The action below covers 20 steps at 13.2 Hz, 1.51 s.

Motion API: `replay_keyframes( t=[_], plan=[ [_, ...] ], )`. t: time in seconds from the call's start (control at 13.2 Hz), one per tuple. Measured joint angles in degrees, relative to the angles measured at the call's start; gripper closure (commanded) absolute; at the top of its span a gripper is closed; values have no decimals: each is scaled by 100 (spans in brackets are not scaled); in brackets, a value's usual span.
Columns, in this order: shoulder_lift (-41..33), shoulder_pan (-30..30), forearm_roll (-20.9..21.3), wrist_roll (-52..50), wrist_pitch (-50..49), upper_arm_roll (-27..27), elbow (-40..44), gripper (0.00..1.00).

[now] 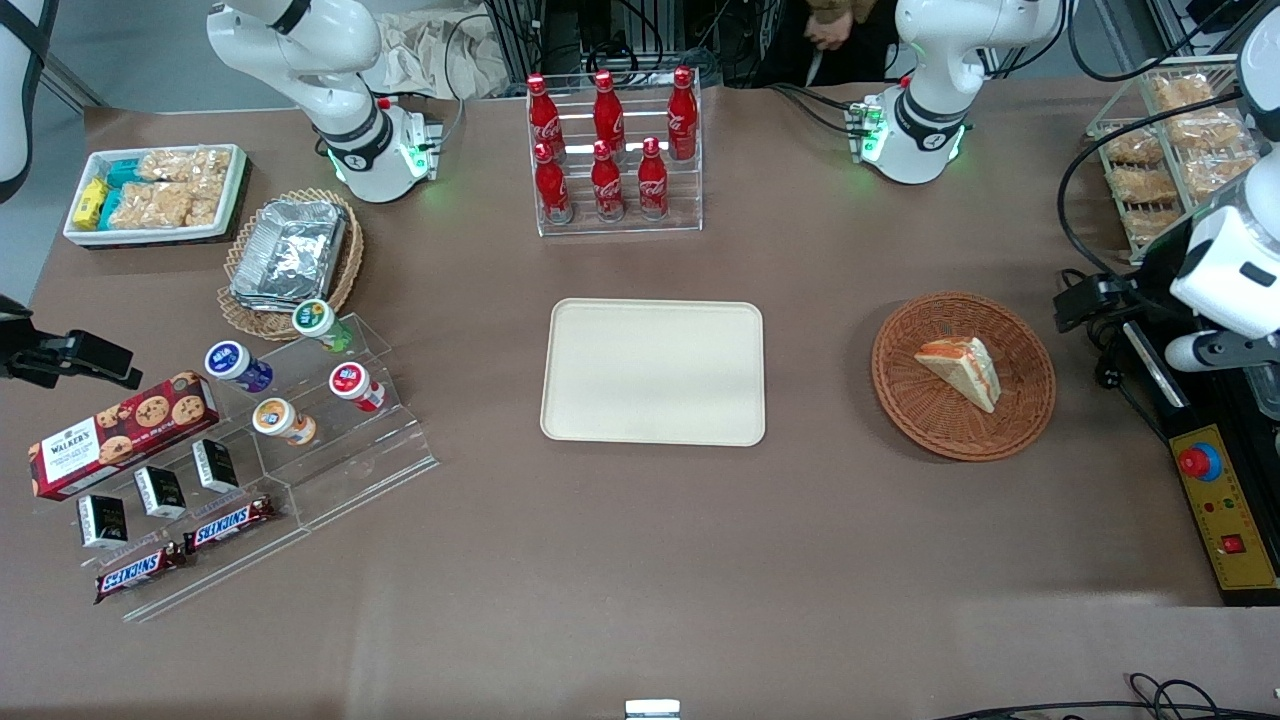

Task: Place sandwich from basket to tray
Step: 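Move the left gripper down over the wrapped sandwich in the wicker basket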

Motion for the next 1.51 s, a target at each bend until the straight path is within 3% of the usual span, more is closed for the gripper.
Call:
replay_keyframes(
  t=[0.23, 0.6, 1.13, 1.51],
  plan=[
    [-82, -1, -48, -1049, 316, -10, -629, 0],
    [-1156, -2, -48, -3020, 2676, -29, -3587, 0],
    [-1411, 165, -48, -3327, 4935, 20, -5680, 0],
    [-986, 313, -48, -3347, 6280, 230, -6244, 0]
  ],
)
